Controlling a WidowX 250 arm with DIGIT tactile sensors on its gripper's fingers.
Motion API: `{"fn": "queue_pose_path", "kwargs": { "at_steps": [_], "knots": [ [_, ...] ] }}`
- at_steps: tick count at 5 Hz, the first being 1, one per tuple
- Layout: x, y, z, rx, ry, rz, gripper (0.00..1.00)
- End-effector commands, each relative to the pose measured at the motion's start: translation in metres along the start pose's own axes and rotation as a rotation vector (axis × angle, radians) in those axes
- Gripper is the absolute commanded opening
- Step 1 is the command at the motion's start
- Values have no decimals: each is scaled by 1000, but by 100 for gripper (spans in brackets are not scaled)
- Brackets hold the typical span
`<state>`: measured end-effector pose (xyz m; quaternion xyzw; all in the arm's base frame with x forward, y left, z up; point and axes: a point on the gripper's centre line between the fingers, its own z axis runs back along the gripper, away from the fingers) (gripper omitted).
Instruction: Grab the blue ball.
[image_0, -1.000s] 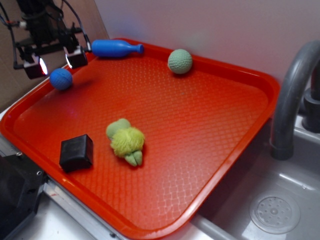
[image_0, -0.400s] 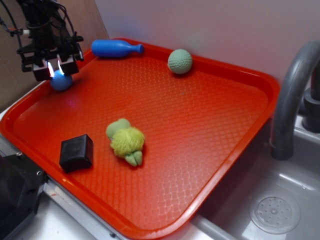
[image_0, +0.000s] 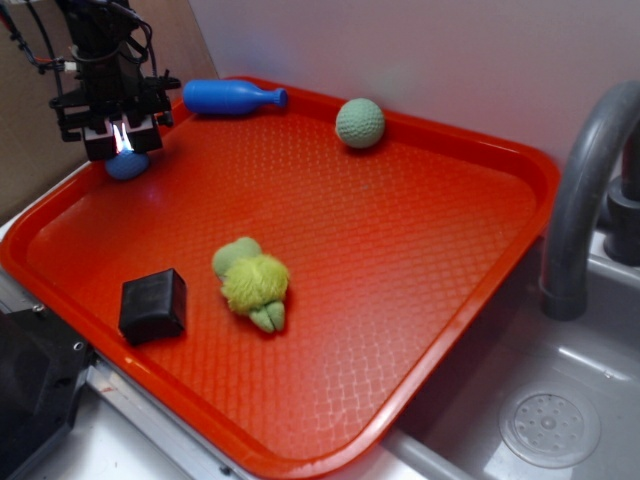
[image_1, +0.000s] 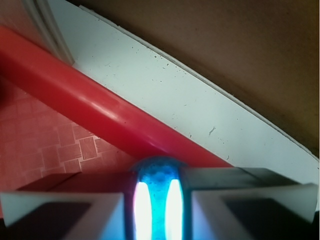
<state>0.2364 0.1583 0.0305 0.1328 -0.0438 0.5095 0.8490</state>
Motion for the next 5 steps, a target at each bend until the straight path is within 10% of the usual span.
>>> {"fn": "queue_pose_path", "kwargs": {
  "at_steps": [1,5],
  "knots": [
    [-5,20,9,-42,21,-26,0],
    [-21,28,95,-129,67,-200,0]
  ]
}}
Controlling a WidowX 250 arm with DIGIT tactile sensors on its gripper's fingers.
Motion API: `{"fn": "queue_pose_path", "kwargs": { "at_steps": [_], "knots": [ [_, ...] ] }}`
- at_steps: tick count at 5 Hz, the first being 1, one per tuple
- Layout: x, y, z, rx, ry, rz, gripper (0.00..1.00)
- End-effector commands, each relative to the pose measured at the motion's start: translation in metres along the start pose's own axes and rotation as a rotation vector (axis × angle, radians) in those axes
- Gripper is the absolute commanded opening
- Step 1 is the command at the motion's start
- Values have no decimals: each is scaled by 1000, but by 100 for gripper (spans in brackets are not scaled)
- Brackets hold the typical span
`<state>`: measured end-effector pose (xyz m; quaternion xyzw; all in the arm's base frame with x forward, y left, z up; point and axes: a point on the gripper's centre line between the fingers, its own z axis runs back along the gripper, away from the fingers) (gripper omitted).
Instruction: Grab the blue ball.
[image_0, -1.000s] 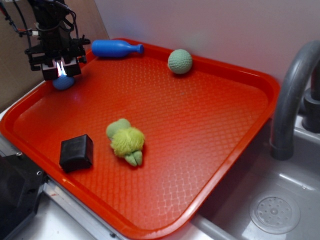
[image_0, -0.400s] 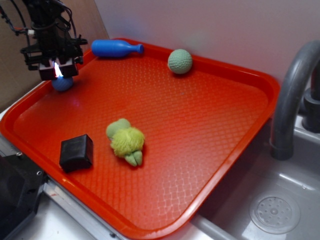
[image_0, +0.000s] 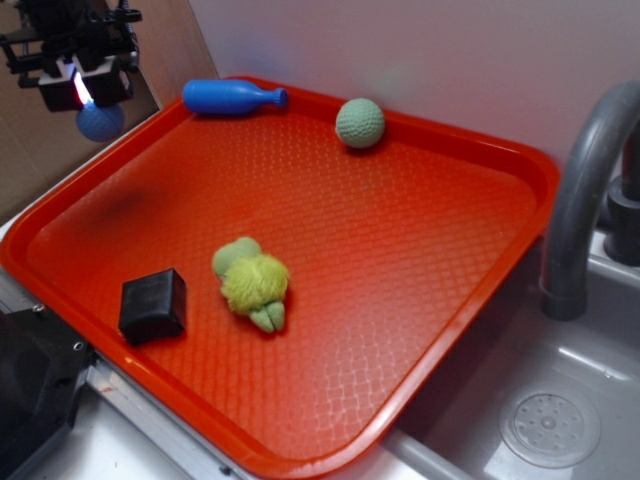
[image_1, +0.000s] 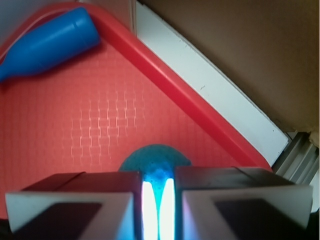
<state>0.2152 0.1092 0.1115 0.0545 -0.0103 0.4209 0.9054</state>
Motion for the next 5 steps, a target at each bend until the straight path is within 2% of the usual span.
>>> {"fn": "queue_pose_path", "kwargs": {
  "at_steps": [1,2,3,4,5],
  "knots": [
    [9,18,8,-3,-51,-1,0],
    [6,18,15,-34,-44,-32,0],
    [-16,2,59,-131,-24,-219,0],
    [-43,-28,105,-213,-14,-397,0],
    [-70,-55,125,-220,-94,-549,0]
  ]
}}
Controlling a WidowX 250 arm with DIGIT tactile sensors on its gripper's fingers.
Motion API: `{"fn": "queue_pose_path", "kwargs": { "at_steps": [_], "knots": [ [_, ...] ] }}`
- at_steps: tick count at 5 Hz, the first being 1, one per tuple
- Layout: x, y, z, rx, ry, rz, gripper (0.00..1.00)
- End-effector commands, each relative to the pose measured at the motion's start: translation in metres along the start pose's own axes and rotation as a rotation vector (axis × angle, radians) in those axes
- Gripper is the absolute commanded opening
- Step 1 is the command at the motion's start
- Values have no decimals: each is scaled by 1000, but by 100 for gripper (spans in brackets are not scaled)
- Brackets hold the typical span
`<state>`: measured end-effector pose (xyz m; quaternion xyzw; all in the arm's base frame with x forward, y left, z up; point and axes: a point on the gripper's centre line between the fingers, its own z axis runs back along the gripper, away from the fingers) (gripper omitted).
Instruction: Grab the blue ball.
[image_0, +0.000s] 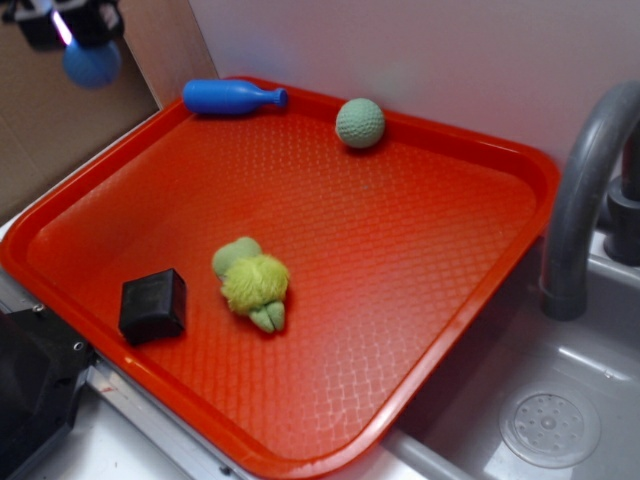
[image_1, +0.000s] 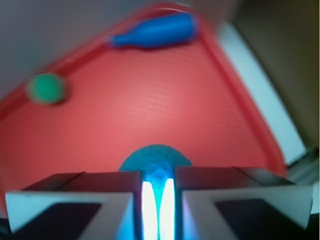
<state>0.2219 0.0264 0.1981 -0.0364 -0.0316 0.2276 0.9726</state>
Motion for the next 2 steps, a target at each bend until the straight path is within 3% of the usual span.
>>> {"fn": "queue_pose_path", "kwargs": {
  "at_steps": [1,2],
  "knots": [
    [-20,-32,28,-129,-47,-327,0],
    [-15,-29,24,-83,-103,-302,0]
  ]
}}
